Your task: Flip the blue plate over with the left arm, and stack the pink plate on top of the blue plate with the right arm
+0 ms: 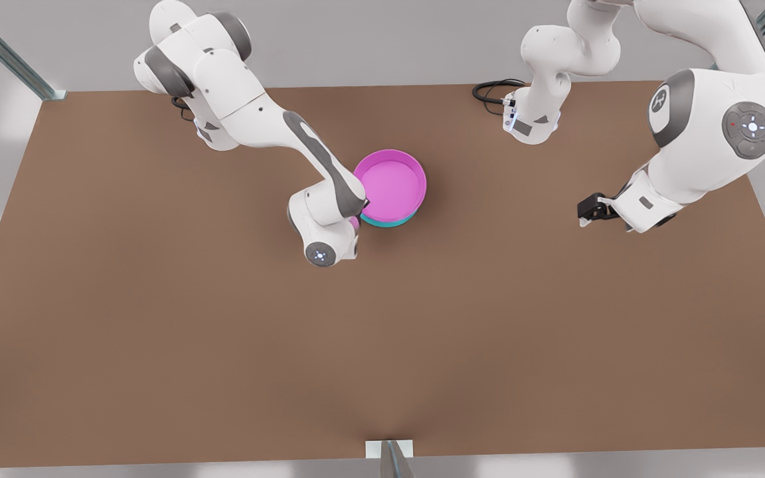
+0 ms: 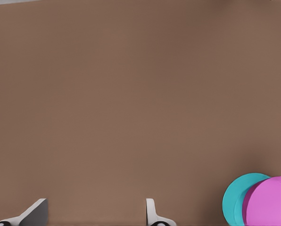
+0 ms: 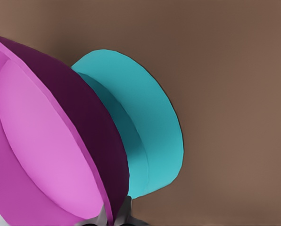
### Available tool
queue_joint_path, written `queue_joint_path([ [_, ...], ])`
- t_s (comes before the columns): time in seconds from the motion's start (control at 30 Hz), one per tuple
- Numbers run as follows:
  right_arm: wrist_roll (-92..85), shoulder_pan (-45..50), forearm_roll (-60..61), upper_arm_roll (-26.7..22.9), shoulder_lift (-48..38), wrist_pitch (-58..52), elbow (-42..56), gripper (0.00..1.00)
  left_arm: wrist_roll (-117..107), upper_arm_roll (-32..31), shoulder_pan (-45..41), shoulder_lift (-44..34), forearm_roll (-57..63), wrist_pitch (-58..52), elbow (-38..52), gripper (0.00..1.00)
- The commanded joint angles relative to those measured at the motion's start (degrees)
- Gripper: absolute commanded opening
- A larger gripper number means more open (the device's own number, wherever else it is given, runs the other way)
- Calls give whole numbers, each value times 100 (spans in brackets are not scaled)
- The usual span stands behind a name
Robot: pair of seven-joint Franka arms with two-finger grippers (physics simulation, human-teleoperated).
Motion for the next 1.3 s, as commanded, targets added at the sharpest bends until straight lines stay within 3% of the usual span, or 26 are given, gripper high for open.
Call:
queue_joint_path([
  [0.0,2,-9,-33,2,0,2,-1,21,0,0,-4,0,-12,0,0,100],
  [0.37,10,-9,-113,2,97,46,-1,24,0,0,-4,0,5,0,9,100],
  [0.4,2,-9,-113,2,97,46,-1,34,0,0,5,8,5,9,9,100],
  [0.43,10,-9,-113,2,97,38,-1,56,0,0,5,8,5,0,9,100],
  [0.47,10,-9,-113,2,97,38,-1,88,0,0,-4,8,-3,9,9,100],
  [0.5,19,-9,-104,2,97,38,-1,98,0,0,-4,35,-4,0,9,100],
  [1.27,-69,-132,-42,11,88,-129,60,100,-44,0,5,8,32,35,44,100],
])
